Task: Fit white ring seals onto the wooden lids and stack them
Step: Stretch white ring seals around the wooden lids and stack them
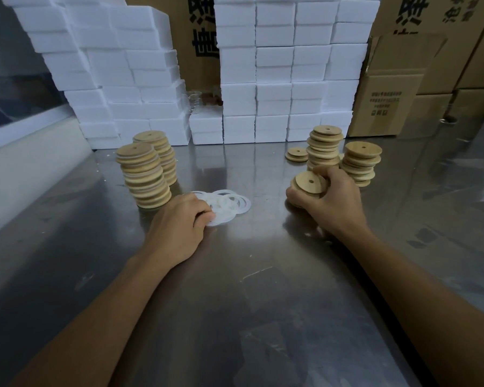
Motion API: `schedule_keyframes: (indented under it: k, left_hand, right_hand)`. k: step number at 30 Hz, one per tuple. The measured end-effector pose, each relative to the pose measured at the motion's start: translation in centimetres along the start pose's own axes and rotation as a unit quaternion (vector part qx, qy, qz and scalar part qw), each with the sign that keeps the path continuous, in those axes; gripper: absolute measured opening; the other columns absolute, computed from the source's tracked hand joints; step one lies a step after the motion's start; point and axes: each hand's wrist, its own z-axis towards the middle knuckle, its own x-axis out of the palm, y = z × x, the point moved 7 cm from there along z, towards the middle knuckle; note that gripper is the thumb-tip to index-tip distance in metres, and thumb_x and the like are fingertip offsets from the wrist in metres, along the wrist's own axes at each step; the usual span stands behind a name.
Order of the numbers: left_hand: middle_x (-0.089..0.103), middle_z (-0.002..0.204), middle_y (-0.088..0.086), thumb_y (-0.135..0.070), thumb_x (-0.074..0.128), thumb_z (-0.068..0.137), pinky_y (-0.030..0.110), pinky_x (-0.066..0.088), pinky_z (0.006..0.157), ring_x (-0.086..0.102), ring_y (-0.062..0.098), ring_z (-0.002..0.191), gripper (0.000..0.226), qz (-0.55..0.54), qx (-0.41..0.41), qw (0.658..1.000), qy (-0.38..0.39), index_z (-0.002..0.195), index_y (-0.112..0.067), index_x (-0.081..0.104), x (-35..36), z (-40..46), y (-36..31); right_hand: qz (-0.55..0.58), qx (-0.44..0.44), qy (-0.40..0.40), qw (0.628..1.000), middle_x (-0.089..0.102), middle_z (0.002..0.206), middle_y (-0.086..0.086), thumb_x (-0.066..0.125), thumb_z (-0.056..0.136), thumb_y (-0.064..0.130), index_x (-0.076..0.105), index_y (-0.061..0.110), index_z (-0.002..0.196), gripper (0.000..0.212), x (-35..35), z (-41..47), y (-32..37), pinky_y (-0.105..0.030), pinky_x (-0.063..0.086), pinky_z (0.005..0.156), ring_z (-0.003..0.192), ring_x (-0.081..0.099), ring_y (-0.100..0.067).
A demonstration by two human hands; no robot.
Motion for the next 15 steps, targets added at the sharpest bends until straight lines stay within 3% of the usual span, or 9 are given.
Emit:
schedule_keyframes:
  k: [4,7,8,11,12,15]
  left_hand:
    - [0.059,0.092,-0.001,-0.024,0.075,0.085,0.027,0.038,0.076,0.051,0.013,0.084,0.020,-0.003,-0.018,1.000,-0.016,0.099,-0.011,0.075,-0.1,0.0,0.2]
    - [0.056,0.085,-0.008,-0.024,0.075,0.085,0.024,0.036,0.072,0.050,0.007,0.077,0.010,-0.023,-0.033,0.999,-0.009,0.091,-0.016,0.077,0.0,0.1,0.4]
    - [0.055,0.082,-0.011,-0.023,0.075,0.084,0.020,0.035,0.069,0.050,0.004,0.074,0.005,-0.033,-0.041,0.999,-0.009,0.087,-0.018,0.076,-0.1,0.1,0.5]
    - [0.052,0.076,-0.018,-0.016,0.074,0.084,0.011,0.031,0.064,0.050,-0.002,0.072,0.006,-0.047,-0.050,0.998,-0.004,0.079,-0.018,0.073,-0.1,0.2,0.7]
    - [0.051,0.076,-0.019,-0.014,0.072,0.086,0.012,0.031,0.064,0.049,-0.002,0.073,0.008,-0.043,-0.046,0.998,0.000,0.078,-0.017,0.071,0.0,0.2,0.7]
    - [0.050,0.079,-0.016,-0.009,0.064,0.091,0.021,0.033,0.068,0.047,0.005,0.076,0.013,-0.035,-0.041,0.999,-0.002,0.080,-0.016,0.065,0.0,0.1,0.6]
  right_hand:
    - [0.015,-0.007,-0.055,0.998,0.040,0.121,0.006,0.082,0.071,0.040,0.048,0.019,0.132,0.073,-0.6,-0.2,0.5,-0.026,0.037,0.092,0.102,0.040,-0.006]
    - [0.046,-0.035,-0.055,0.997,0.047,0.115,0.013,0.083,0.073,0.029,0.045,0.023,0.132,0.071,-0.7,-0.7,1.4,-0.012,0.036,0.086,0.099,0.040,0.003]
    - [0.058,-0.046,-0.047,0.996,0.050,0.115,0.014,0.084,0.072,0.028,0.045,0.025,0.132,0.071,-0.5,-1.0,2.0,-0.013,0.039,0.086,0.100,0.042,0.002]
    - [0.079,-0.074,-0.009,0.994,0.055,0.122,0.010,0.087,0.071,0.027,0.045,0.025,0.131,0.073,0.4,-1.6,3.3,-0.036,0.050,0.093,0.111,0.053,-0.013]
    - [0.100,-0.070,0.007,0.993,0.055,0.123,0.009,0.088,0.070,0.026,0.046,0.026,0.130,0.073,0.8,-1.8,3.6,-0.038,0.054,0.087,0.109,0.056,-0.017]
    - [0.220,-0.014,0.059,0.974,0.057,0.111,0.004,0.088,0.071,0.022,0.047,0.029,0.127,0.070,2.1,-2.3,4.1,-0.021,0.054,0.055,0.081,0.067,-0.019]
